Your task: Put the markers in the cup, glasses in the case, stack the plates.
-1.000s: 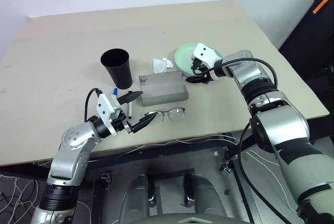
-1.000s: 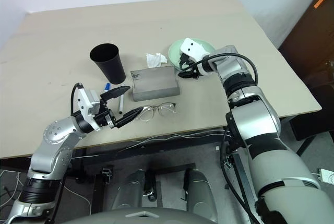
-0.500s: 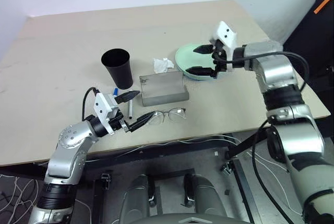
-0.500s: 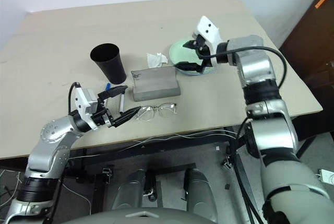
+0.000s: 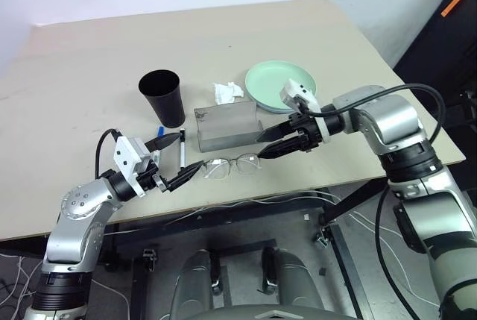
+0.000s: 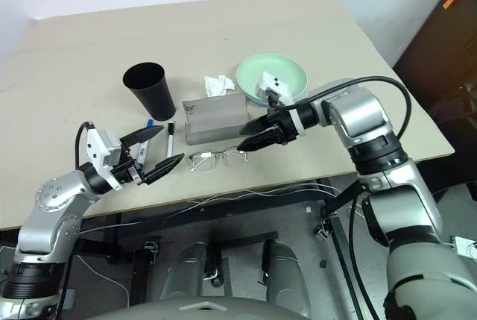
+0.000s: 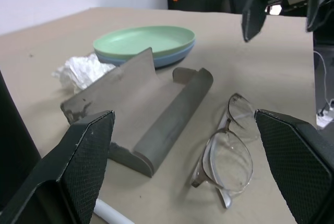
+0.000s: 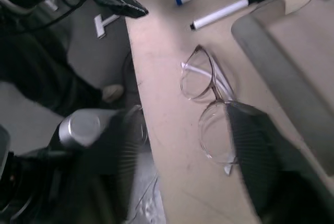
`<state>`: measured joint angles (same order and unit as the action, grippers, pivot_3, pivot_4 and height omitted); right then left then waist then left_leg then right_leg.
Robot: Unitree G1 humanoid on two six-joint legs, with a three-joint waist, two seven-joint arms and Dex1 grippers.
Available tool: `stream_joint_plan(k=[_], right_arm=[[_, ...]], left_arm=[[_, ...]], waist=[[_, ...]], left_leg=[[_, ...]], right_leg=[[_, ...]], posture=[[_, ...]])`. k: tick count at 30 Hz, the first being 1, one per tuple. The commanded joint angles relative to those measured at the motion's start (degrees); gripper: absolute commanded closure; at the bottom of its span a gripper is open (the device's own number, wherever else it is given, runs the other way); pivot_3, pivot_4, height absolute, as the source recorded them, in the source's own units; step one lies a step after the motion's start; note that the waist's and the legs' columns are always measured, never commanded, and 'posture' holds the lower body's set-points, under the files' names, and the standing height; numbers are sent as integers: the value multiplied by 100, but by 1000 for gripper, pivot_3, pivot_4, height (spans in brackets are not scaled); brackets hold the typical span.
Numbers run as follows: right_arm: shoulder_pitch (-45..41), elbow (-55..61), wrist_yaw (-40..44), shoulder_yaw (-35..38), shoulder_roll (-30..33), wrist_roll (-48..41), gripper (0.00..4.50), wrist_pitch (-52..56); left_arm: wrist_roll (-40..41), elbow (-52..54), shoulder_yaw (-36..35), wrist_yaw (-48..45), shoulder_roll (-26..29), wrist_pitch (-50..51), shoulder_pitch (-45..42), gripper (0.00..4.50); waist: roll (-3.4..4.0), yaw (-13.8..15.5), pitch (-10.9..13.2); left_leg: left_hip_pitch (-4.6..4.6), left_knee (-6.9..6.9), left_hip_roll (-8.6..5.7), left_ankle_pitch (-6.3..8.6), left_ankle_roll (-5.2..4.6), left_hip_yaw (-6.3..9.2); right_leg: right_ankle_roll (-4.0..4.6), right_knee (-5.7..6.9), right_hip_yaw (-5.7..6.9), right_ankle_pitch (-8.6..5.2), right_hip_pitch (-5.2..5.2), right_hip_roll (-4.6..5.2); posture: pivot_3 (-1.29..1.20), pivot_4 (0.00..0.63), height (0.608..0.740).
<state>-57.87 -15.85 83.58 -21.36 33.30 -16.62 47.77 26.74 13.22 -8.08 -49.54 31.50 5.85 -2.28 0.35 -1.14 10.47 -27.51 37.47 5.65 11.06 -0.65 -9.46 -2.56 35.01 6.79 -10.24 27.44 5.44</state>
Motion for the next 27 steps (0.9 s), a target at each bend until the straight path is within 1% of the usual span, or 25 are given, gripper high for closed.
stream_joint_plan(k=[1, 3, 7, 9, 12, 15, 20, 27], right_arm=[[-463, -679, 178, -285, -320, 326, 2581, -659], [-687, -1205, 284, -343, -584, 448, 2581, -1073], [-1026, -2167, 434, -366, -1040, 677, 2581, -1654], [-1152, -2517, 665, -415, -1187, 783, 2581, -1847], [-1346, -3007, 825, -492, -1410, 1005, 2049, -2030], [-1579, -3549, 863, -615, -1665, 1294, 1148, -2084], [-1870, -4333, 869, -589, -1985, 1648, 1148, -2420], [-2073, -4910, 892, -688, -2233, 1925, 1148, -2779]], left_arm=[[57, 251, -155, 42, 5, -105, 127, 0], [32, 292, -142, 60, -22, -144, 207, 0], [0, 346, -156, 122, -62, -194, 334, 0], [-20, 372, -152, 161, -69, -219, 393, 0], [-28, 458, -130, 232, -86, -200, 446, 0], [-34, 548, -115, 315, -96, -169, 489, 0], [-37, 671, -96, 428, -113, -103, 501, 0], [-39, 740, -85, 509, -111, -54, 503, 0]], waist=[[-1, 5, 0], [-1, 6, 0], [-1, 29, 0], [-1, 31, -1], [-1, 35, -1], [-1, 14, -1], [-1, 7, -1], [-1, 12, -1]], left_leg=[[1, -8, -3, -1, 2, -2], [4, -14, -5, -6, 10, -8], [1, -14, -3, -13, 20, -15], [1, -10, -3, -13, 20, -17], [1, -8, -2, -13, 20, -17], [2, -10, 0, -13, 20, -17], [3, -14, 4, -17, 26, -17], [2, -13, 4, -18, 28, -20]], right_leg=[[1, -1, 0, -1, 3, 0], [18, 1, -3, 8, 9, -3], [17, 5, -5, 8, 14, -7], [17, 7, -5, 8, 12, -6], [18, 8, -4, 8, 12, -1], [19, 11, -4, 9, 13, -2], [20, 16, -5, 9, 19, -10], [20, 17, -5, 9, 19, -9]], posture=[[0, 150, 701], [0, 150, 701], [0, 150, 701], [0, 150, 701], [0, 150, 701], [0, 150, 701], [0, 150, 701], [0, 150, 701]])
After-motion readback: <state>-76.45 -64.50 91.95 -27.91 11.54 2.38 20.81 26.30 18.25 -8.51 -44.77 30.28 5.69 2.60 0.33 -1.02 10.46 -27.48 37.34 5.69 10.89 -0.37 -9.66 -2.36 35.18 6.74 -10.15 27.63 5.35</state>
